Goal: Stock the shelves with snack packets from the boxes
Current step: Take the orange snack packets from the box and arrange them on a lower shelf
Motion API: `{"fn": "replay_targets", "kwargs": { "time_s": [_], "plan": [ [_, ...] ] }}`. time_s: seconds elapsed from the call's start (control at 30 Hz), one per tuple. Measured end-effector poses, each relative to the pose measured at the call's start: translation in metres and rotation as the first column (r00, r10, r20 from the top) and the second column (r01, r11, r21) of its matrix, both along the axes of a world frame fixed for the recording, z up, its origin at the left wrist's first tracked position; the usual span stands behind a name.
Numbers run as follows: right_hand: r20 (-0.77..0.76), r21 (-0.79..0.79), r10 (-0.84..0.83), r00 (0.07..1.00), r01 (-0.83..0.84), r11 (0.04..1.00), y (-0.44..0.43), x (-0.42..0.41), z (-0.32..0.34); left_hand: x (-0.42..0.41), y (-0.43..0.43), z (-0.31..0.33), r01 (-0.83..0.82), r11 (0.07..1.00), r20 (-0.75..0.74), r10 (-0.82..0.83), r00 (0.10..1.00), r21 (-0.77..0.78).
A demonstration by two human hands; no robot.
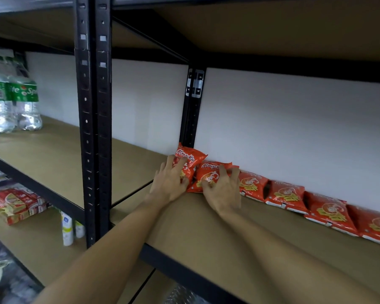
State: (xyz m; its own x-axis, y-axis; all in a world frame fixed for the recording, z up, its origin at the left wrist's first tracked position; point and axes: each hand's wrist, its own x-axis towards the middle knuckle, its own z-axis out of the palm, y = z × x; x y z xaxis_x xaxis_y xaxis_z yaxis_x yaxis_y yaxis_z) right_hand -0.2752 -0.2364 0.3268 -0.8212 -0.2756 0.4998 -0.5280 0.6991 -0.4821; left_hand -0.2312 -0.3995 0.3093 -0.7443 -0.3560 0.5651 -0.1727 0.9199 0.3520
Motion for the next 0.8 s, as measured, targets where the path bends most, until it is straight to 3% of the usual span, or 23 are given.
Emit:
{"fn": "replay_targets", "kwargs": {
  "time_s": [0.33,0.47,0.6,0.8],
  "plan": [
    [-0.072,-0.186,0.027,0.997,-0.04,0.982,-0.002,0.01,-0.006,0.001,0.0,0.0,0.01,1.0,0.079,-0.012,0.997,0.03],
    [-0.09,-0.166,0.017,0.996,-0.031,0.986,-0.003,0.011,-0.01,0.002,0.0,0.001,0.006,0.999,0.104,-0.011,0.995,0.045],
    [-0.057,-0.016,0.003,0.998,-0.004,1.0,-0.002,0.01,-0.013,0.002,0.001,0.0,-0.012,1.0,0.093,0.011,0.996,0.004],
    [-0.015,-0.106,0.057,0.998,-0.058,0.993,-0.003,0.007,-0.009,0.001,0.001,0.001,-0.014,1.0,0.095,0.015,0.995,-0.011]
  ]
}}
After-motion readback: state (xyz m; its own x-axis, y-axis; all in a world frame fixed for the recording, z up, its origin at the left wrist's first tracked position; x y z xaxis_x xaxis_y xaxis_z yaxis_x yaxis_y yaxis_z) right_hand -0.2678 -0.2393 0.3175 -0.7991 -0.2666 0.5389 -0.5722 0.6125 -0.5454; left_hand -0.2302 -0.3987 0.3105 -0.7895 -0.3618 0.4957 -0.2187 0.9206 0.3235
